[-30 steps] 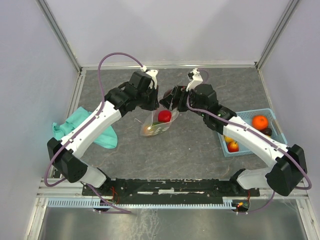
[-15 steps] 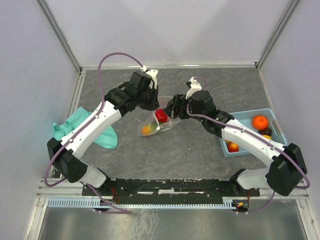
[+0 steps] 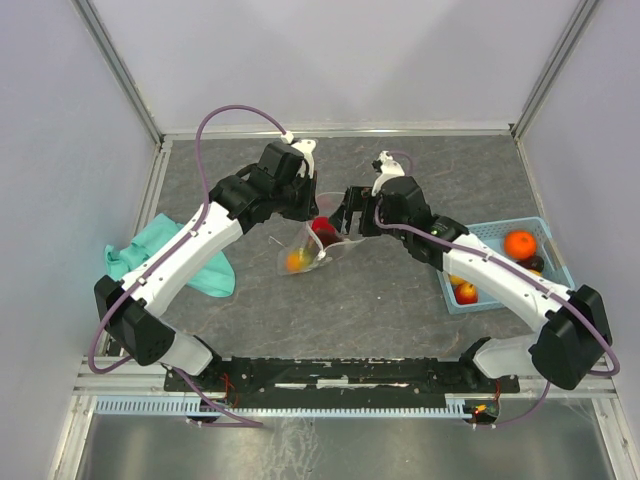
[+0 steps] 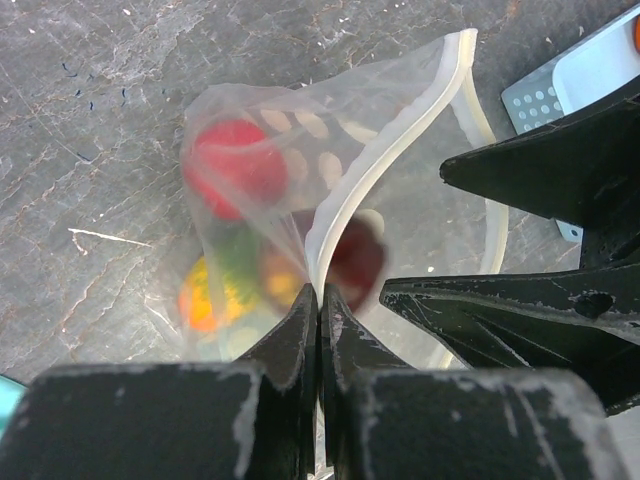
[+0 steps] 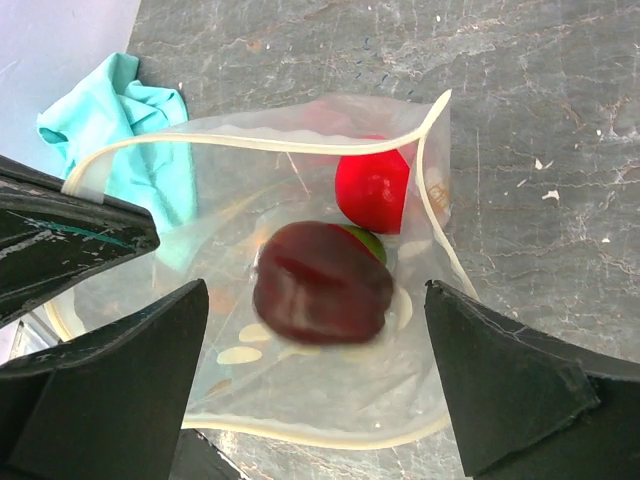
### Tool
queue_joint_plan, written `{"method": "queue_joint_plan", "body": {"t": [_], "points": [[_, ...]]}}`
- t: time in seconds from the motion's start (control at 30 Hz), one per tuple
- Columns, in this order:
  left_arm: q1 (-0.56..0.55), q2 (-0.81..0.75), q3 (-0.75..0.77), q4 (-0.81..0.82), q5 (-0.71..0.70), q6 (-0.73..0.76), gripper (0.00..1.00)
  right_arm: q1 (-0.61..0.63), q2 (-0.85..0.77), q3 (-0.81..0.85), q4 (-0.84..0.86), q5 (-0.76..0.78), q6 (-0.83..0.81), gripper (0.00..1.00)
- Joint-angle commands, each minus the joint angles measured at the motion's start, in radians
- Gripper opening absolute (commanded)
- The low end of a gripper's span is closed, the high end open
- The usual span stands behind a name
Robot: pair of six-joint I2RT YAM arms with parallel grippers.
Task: Place the food in the zip-top bag and seal the zipper
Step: Place the fake fruit in the zipper food storage bag, then adjust the zipper food storage bag at the center of the board.
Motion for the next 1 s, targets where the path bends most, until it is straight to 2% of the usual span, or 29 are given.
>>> {"method": "queue_joint_plan", "body": {"t": [0.0, 0.17, 0.6, 0.77, 0.9, 0.97], "points": [[-0.004, -0.033, 0.011, 0.041, 0.019, 0.006, 0.03, 0.000, -0.038, 0.050, -0.013, 0.028, -0.002, 0.97], [-0.004, -0.037, 0.008, 0.039, 0.021, 0.004, 0.03, 0.000, -0.068, 0.074, -0.053, 0.047, -0.009, 0.97], [-0.004, -0.045, 0.001, 0.031, 0.011, 0.012, 0.03, 0.001, -0.042, 0.274, -0.382, 0.192, -0.092, 0.87], [-0.004, -0.044, 0.002, 0.032, 0.014, 0.013, 0.03, 0.001, 0.032, 0.313, -0.417, 0.176, -0.069, 0.78], [-0.004, -0.045, 0.001, 0.032, 0.011, 0.013, 0.03, 0.000, 0.105, 0.349, -0.450, 0.170, -0.060, 0.64], [-0.004, -0.046, 0.000, 0.029, 0.004, 0.015, 0.03, 0.000, 0.141, 0.383, -0.486, 0.170, -0.063, 0.54]]}}
